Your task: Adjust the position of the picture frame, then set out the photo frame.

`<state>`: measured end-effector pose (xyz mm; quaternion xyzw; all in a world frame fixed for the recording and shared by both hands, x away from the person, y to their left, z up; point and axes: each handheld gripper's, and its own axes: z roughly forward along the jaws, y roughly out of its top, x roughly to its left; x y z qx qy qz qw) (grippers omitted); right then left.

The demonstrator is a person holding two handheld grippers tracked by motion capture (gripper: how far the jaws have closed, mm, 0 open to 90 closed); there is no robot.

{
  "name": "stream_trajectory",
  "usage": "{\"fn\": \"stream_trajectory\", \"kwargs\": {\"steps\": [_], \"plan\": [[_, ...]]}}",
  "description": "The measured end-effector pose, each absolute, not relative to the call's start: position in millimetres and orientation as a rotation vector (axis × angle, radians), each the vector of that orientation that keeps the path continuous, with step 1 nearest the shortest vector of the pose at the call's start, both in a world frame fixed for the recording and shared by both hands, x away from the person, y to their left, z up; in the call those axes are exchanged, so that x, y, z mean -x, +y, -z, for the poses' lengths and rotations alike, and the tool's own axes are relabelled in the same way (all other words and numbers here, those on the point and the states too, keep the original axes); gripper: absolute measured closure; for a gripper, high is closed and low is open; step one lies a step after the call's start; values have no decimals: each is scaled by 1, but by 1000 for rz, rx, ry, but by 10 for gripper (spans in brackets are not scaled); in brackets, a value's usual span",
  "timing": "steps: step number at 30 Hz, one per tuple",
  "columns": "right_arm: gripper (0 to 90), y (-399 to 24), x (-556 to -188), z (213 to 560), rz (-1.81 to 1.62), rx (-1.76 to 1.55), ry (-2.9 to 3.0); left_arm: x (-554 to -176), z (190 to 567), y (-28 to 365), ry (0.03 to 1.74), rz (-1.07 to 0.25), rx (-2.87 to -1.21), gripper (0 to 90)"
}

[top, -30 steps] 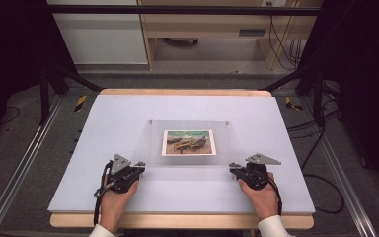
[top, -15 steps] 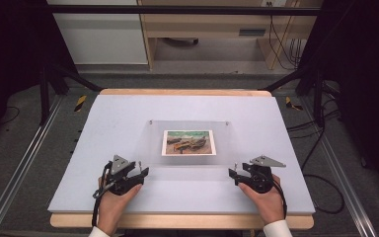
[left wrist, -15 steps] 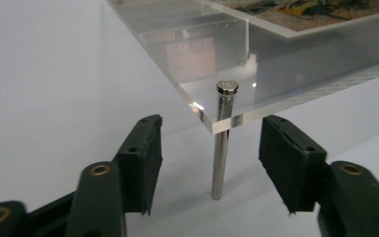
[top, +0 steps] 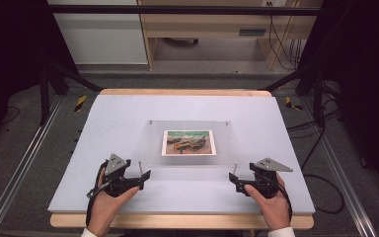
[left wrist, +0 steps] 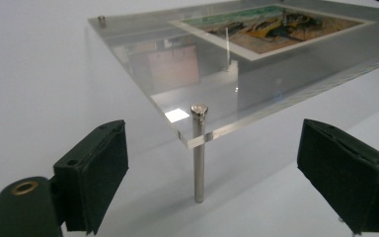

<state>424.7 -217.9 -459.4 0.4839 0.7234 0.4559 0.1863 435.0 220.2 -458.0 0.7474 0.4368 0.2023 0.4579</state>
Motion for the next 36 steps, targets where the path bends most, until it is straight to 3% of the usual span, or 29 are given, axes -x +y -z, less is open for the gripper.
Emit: {"fn": "stream_trajectory", "kwargs": {"steps": [3, 27, 36], "plan": [[83, -218, -424, 455, -1326, -1337, 2015, -435, 455, 223, 1051, -479, -1817, 67], [177, -215, -422, 442, -1266, -1238, 1884, -439, 440, 238, 1025, -556, -1777, 41], [153, -203, -451, 417, -1280, -1288, 1972, -469, 417, 228, 1024, -450, -1872, 52]]}}
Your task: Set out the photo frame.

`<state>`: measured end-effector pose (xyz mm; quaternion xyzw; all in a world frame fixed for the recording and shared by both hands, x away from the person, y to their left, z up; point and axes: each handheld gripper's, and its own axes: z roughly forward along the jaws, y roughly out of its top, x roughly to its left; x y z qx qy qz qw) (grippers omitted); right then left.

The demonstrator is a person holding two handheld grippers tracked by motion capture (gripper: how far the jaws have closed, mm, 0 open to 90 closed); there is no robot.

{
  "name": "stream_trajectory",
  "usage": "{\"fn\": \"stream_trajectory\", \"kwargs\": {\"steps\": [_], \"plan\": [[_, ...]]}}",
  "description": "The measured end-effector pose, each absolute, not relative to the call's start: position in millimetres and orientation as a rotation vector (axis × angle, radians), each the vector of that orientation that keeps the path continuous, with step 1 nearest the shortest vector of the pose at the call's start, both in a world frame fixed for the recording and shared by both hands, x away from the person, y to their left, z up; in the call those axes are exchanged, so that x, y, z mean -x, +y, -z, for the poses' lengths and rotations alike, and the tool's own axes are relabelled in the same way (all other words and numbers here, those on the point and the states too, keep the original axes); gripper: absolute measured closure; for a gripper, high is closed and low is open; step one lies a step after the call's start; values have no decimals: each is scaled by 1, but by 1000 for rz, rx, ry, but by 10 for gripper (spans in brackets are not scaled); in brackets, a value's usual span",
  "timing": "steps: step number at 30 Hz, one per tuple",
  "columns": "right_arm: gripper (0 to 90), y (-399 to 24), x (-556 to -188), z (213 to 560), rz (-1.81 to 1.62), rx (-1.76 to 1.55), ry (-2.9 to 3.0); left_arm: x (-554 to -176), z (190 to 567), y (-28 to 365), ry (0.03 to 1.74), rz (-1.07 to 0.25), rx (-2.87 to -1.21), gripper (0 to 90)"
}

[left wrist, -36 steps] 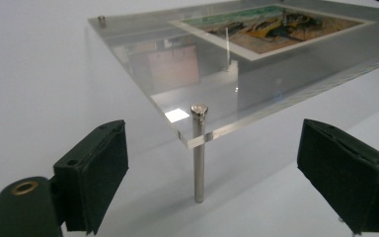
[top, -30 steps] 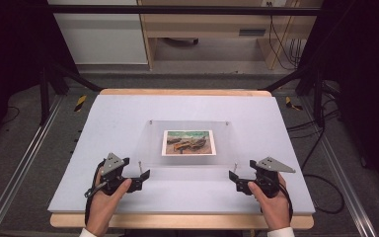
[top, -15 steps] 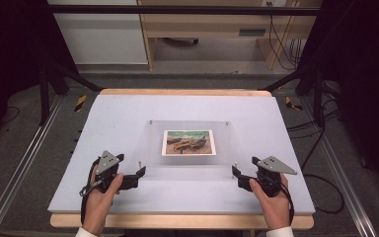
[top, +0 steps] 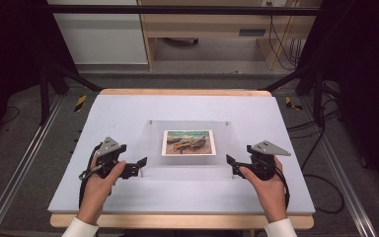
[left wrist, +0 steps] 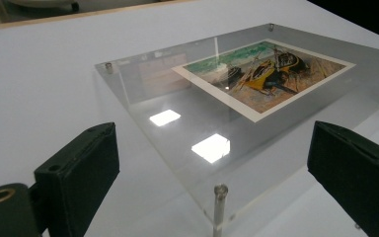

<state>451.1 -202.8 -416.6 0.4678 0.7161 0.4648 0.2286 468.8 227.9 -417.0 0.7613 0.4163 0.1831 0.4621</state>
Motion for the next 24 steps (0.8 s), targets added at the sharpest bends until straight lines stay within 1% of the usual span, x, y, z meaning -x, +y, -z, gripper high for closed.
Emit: {"fn": "stream_trajectory", "kwargs": {"steps": [3, 5, 7, 9, 11, 13, 14, 16, 22, 24], "plan": [[171, -198, -465, 418, -1289, -1303, 2027, -479, 417, 224, 1023, -410, -1871, 54], [170, -196, -470, 418, -1287, -1309, 2046, -481, 417, 223, 1027, -406, -1871, 57], [151, -193, -481, 420, -1293, -1332, 2097, -485, 421, 223, 1042, -393, -1881, 62], [142, -192, -483, 421, -1297, -1341, 2102, -485, 425, 225, 1061, -400, -1868, 65], [142, -191, -487, 424, -1299, -1351, 2112, -485, 430, 226, 1086, -392, -1849, 90], [151, -192, -489, 428, -1298, -1355, 2127, -486, 434, 226, 1102, -389, -1837, 143], [158, -192, -489, 429, -1299, -1363, 2129, -486, 436, 227, 1113, -384, -1815, 143], [182, -193, -491, 435, -1292, -1378, 2144, -487, 441, 226, 1138, -383, -1804, 204], [204, -196, -496, 440, -1293, -1425, 2158, -491, 447, 224, 1158, -328, -1799, 239], [202, -196, -496, 440, -1303, -1442, 2155, -492, 452, 222, 1167, -280, -1795, 237]]}}
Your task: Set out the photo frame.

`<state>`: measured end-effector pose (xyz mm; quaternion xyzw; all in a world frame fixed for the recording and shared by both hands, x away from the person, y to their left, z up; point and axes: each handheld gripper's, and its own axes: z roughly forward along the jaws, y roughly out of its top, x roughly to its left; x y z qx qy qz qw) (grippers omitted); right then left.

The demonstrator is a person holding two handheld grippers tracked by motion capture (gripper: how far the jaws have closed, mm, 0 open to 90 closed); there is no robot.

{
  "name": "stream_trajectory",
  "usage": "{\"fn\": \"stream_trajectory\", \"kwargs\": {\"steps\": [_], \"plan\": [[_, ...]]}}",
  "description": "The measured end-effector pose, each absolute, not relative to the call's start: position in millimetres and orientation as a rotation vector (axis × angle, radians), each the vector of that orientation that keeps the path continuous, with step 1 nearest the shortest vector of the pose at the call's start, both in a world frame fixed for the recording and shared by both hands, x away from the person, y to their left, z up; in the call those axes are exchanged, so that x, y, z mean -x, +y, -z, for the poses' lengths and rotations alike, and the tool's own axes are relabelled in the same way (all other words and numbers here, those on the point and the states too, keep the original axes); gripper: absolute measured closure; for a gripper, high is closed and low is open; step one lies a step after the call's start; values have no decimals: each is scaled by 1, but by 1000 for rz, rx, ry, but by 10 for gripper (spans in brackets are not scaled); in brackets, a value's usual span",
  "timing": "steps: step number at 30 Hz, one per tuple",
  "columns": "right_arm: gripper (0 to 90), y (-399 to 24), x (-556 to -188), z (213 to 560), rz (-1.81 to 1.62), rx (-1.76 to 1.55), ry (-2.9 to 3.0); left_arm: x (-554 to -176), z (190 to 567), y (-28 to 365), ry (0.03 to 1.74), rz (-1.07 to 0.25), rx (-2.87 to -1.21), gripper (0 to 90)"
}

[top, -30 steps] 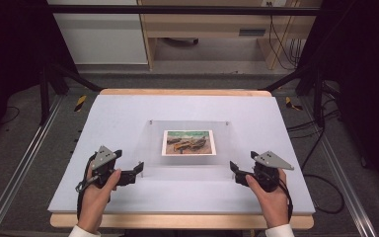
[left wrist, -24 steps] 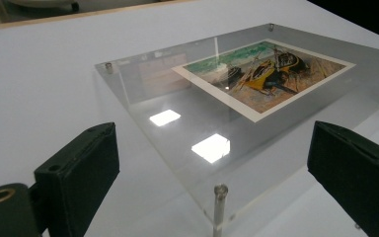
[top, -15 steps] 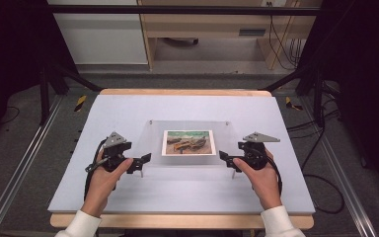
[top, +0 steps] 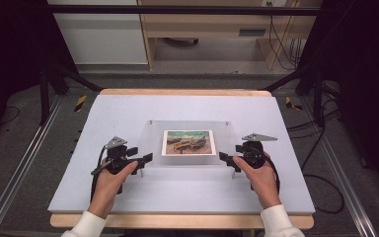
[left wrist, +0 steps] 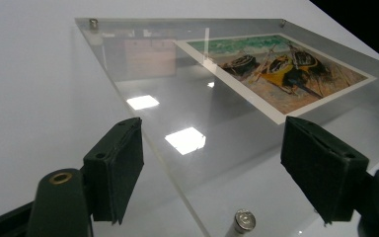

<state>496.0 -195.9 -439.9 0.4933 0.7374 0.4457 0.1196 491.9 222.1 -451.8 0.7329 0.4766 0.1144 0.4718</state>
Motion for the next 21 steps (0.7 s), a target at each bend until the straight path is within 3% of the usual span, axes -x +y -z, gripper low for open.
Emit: {"fn": "stream_trajectory", "kwargs": {"steps": [8, 21], "plan": [[139, -199, -497, 443, -1262, -1469, 2167, -495, 457, 222, 1188, -216, -1769, 206], [125, -202, -500, 452, -1318, -1561, 2166, -500, 464, 226, 1218, -94, -1715, 184]]}}
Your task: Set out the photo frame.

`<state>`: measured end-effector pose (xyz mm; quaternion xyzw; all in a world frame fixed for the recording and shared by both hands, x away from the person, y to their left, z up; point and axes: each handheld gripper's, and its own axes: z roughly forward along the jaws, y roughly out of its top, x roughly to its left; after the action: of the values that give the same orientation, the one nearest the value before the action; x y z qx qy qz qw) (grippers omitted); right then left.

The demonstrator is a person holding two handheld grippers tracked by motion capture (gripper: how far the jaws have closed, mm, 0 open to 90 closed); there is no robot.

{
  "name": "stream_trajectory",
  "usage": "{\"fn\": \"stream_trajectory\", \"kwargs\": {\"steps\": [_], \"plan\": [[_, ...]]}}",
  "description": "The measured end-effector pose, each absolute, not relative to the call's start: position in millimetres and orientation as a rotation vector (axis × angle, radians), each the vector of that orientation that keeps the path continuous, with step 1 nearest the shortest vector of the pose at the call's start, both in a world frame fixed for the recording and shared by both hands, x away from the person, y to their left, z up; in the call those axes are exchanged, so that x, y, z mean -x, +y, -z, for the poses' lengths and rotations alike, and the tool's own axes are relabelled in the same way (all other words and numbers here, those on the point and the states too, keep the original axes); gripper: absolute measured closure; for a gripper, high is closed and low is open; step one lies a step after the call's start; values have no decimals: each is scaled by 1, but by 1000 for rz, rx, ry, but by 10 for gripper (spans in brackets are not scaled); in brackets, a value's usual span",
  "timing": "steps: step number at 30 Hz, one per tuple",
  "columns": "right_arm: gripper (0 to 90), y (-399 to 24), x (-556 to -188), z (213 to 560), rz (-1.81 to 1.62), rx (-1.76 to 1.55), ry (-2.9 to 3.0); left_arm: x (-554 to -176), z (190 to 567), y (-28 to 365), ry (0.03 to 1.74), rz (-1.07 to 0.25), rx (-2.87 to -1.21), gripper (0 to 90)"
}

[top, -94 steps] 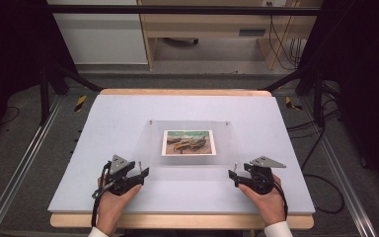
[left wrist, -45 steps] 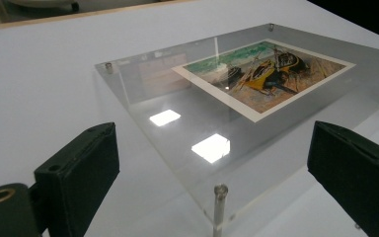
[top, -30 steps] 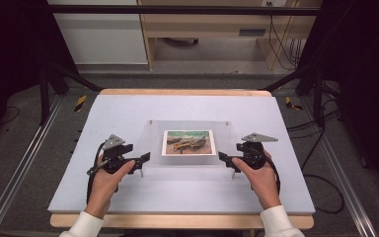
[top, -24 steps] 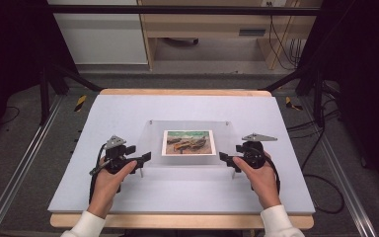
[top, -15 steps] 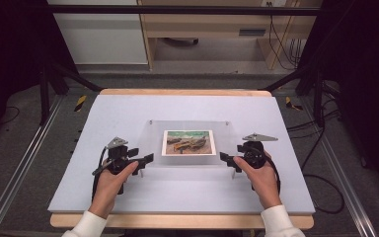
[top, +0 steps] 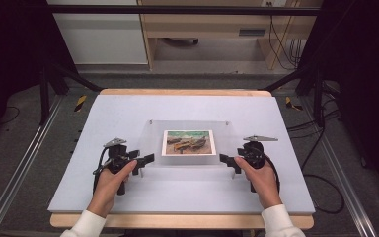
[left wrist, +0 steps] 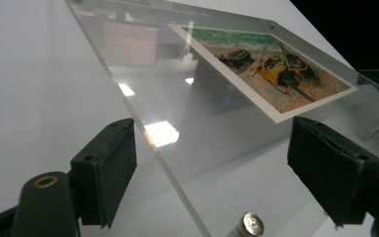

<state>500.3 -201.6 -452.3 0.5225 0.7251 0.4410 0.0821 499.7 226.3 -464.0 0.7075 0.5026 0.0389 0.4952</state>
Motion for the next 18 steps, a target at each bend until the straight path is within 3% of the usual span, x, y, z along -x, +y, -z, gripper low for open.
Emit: {"fn": "stream_trajectory", "kwargs": {"steps": [18], "plan": [[134, -206, -502, 458, -1407, -1651, 2182, -501, 466, 227, 1196, -71, -1710, 190]]}}
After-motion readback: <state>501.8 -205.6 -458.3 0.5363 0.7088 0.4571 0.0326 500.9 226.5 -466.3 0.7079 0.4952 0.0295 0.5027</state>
